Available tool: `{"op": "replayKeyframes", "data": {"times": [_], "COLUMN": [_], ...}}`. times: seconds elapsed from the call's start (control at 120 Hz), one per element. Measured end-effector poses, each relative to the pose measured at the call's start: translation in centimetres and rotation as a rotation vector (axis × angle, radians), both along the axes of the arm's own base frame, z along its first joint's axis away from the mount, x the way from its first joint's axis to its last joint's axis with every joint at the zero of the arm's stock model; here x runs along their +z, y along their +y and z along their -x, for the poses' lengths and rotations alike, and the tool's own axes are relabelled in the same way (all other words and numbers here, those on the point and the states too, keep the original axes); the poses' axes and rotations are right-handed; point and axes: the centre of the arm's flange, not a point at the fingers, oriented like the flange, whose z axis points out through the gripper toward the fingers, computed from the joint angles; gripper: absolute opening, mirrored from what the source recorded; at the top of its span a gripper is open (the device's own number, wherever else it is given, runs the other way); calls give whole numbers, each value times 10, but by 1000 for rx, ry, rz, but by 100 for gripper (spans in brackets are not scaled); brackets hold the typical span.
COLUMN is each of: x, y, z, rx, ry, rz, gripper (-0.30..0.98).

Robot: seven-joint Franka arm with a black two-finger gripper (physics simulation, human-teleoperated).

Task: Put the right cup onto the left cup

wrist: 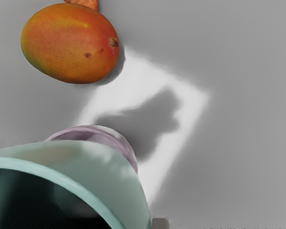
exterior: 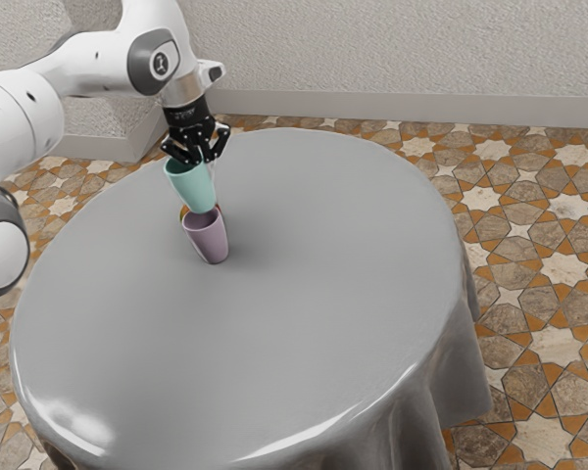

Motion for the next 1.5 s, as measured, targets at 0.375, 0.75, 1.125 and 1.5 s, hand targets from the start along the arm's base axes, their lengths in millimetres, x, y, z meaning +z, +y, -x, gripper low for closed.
{"op": "replayKeyframes", "data": {"times": [0.375,0.75,1.125,1.5], "x": [-2,-13,-29,-33], "y": [-7,-4,7,8], "z": [16,20,21,15], "rx": [12,42,74,78], "ry": [-24,-26,-11,-35], "rz": [6,5,3,-12], "gripper": [-10,-10,-10,-10]}}
